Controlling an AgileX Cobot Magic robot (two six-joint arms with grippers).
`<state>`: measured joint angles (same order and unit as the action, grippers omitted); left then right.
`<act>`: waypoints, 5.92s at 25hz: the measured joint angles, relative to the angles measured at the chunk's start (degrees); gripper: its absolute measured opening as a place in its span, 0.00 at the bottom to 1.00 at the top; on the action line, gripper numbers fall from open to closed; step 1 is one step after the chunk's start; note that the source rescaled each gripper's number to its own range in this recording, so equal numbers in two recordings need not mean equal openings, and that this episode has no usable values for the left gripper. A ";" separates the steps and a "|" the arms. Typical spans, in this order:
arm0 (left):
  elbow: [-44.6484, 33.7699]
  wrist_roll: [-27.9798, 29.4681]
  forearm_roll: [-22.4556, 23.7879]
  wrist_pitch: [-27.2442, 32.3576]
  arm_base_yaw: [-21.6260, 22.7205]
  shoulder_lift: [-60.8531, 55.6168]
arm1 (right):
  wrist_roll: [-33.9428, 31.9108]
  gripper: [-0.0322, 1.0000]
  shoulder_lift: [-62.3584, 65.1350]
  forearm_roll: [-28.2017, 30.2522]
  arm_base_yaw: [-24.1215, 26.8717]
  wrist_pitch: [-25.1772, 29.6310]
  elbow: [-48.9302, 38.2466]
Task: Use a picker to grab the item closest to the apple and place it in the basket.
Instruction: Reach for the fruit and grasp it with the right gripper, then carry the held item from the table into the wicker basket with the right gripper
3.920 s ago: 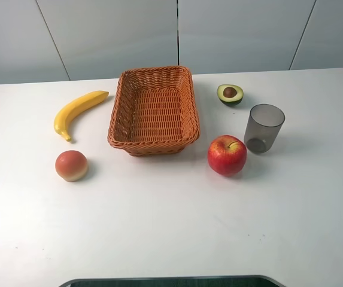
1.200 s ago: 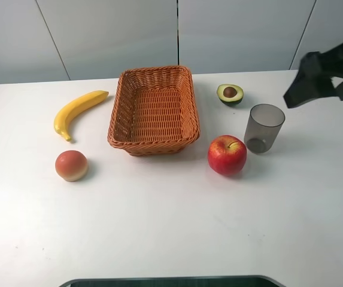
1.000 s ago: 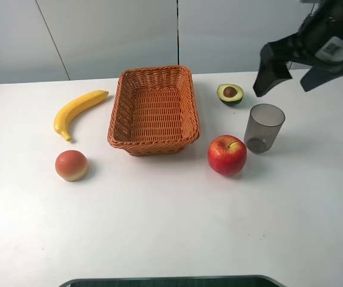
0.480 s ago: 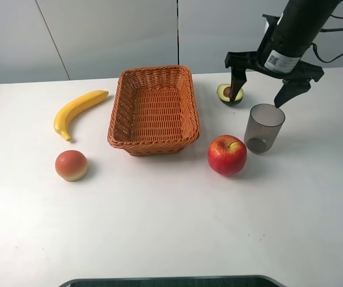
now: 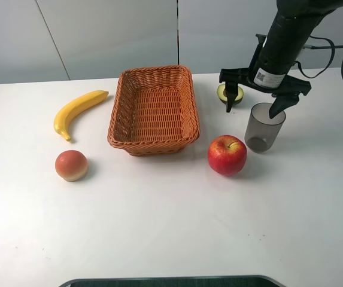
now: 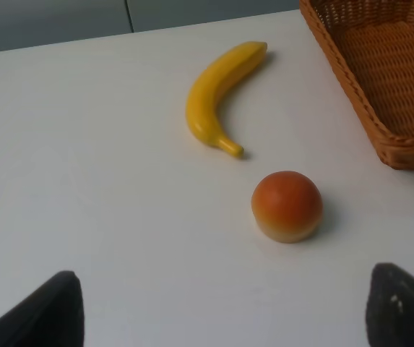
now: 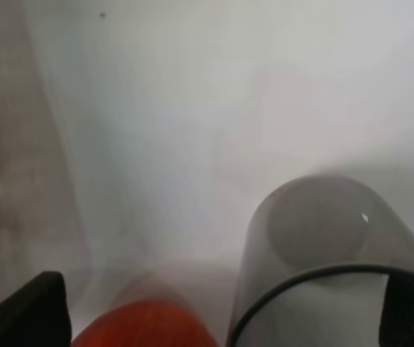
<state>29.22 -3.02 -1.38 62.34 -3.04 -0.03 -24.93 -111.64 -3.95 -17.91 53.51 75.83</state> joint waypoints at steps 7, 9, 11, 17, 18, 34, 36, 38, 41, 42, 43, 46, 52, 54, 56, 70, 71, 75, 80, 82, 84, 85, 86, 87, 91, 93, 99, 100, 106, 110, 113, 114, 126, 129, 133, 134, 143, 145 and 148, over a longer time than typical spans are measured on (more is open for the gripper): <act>0.00 -0.10 0.00 0.00 0.00 0.00 | -0.11 1.00 -2.59 0.02 0.00 -2.04 0.00; 0.00 -0.10 0.00 0.00 0.00 0.00 | -0.22 1.00 -3.00 0.02 0.00 -2.31 0.00; 0.00 -0.10 0.00 0.00 0.00 0.00 | -0.48 1.00 -3.34 0.02 0.00 -2.54 0.00; 0.00 -0.10 0.00 0.00 0.00 0.00 | -2.22 1.00 -4.69 0.02 -0.02 -3.63 0.00; 0.00 -0.10 0.00 0.00 0.00 0.00 | -2.36 1.00 -4.95 0.02 -0.02 -3.61 0.04; 0.00 -0.10 0.00 0.00 0.00 0.00 | -7.74 0.03 -4.91 0.66 -0.84 -4.15 0.40; 0.00 -0.10 0.00 0.00 0.00 0.00 | -7.98 0.03 -5.02 0.66 -0.84 -4.15 0.40; 0.00 -0.10 0.00 0.00 0.00 0.00 | -7.98 0.03 -5.09 0.66 -0.84 -4.15 0.50; 0.00 -0.10 0.00 0.00 0.00 0.00 | -7.98 0.03 -5.09 0.66 -0.84 -3.99 0.50; 0.00 -0.10 0.00 0.00 0.00 0.00 | -7.98 0.03 -5.09 0.66 -0.84 -3.99 0.50; 0.00 -0.10 0.00 0.00 0.00 0.00 | -7.98 0.03 -5.09 0.66 -0.84 -3.99 0.50; 0.00 -0.10 0.00 0.00 0.00 0.00 | -7.98 0.03 -5.14 0.55 -0.84 -3.99 0.50; 0.00 -0.10 0.00 0.00 0.00 0.00 | -6.54 0.03 -5.03 0.55 -0.84 -3.23 0.62; 0.00 -0.10 0.00 0.00 0.00 0.00 | -5.70 0.03 -4.72 0.45 -0.84 -2.27 0.62; 0.00 -0.10 0.00 0.00 0.00 0.00 | -4.47 0.03 -3.84 0.45 -0.84 -1.56 0.50; 0.00 -0.10 0.00 0.00 0.00 0.00 | 8.79 0.03 9.54 3.95 -3.98 5.27 0.57; 0.00 -0.10 0.00 0.00 0.00 0.00 | 9.60 0.03 9.84 3.95 -4.76 5.99 1.07; 0.00 -0.10 0.00 0.00 0.00 0.00 | 12.00 0.03 9.82 4.51 -8.55 7.22 4.07; 0.00 -0.10 0.00 0.00 0.00 0.00 | 12.47 0.03 9.71 4.64 -14.06 3.42 8.26; 0.00 -0.10 0.00 0.00 0.00 0.00 | 12.47 0.03 8.49 4.72 -15.56 2.42 10.57; 0.00 -0.10 0.00 0.00 0.00 0.00 | 12.59 0.03 6.43 4.72 -17.20 1.75 13.08; 0.00 -0.10 0.00 0.00 0.00 0.00 | 12.59 0.03 5.20 4.72 -18.03 1.01 14.10; 0.00 -0.10 0.00 0.00 0.00 0.00 | 12.59 0.03 3.96 4.72 -18.69 0.30 14.90; 0.00 -0.10 0.00 0.00 0.00 0.00 | 12.59 0.03 2.99 4.72 -19.45 -0.68 15.43; 0.00 -0.10 0.00 0.00 0.00 0.00 | 12.59 0.03 -0.17 4.72 -22.32 -5.10 16.00; 0.00 -0.10 0.00 0.00 0.00 0.00 | 12.59 0.03 -1.13 4.72 -23.59 -7.24 16.09; 0.00 -0.10 0.00 0.00 0.00 0.00 | 13.07 0.03 -3.23 4.88 -26.29 -13.38 16.22; 0.00 -0.18 0.00 0.00 0.00 0.00 | 13.21 0.03 -3.77 4.99 -26.41 -13.95 16.26; 0.00 -0.18 0.00 0.00 0.00 0.00 | 13.35 0.03 -7.43 4.98 -26.66 -14.83 16.26; 0.00 -0.18 0.00 0.00 0.00 0.00 | 13.39 0.03 -8.36 5.10 -26.66 -14.83 16.26; 0.00 -0.18 0.00 0.00 0.00 0.00 | 13.39 0.06 -8.50 5.46 -26.69 -14.83 16.26; 0.00 -0.18 0.00 0.00 0.00 0.00 | 13.39 0.09 -8.71 5.61 -26.69 -14.83 16.35; 0.00 -0.18 0.00 0.00 0.00 0.00 | 13.49 0.77 -9.68 6.02 -26.69 -14.23 15.90; 0.00 -0.18 0.00 0.00 0.00 0.00 | 13.49 0.86 -9.68 6.02 -26.69 -14.12 15.90; 0.00 -0.18 0.00 0.00 0.00 0.00 | 13.49 0.88 -8.96 5.90 -26.69 -14.00 15.80; 0.00 -0.18 0.00 0.00 0.00 0.00 | 13.49 0.88 -8.41 5.78 -26.69 -13.77 15.80; 0.00 -0.18 0.00 0.00 0.00 0.00 | 13.62 0.88 -0.07 4.81 -26.69 -10.92 15.80; 0.00 -0.18 0.00 0.00 0.00 0.00 | 13.62 0.88 1.67 4.81 -26.69 -9.65 15.80; 0.00 -0.18 0.00 0.00 0.00 0.00 | 13.62 0.88 4.11 4.81 -26.69 -7.27 15.80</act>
<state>29.22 -3.20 -1.38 62.34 -3.04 -0.03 -11.31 -107.52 0.86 -44.60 46.24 91.63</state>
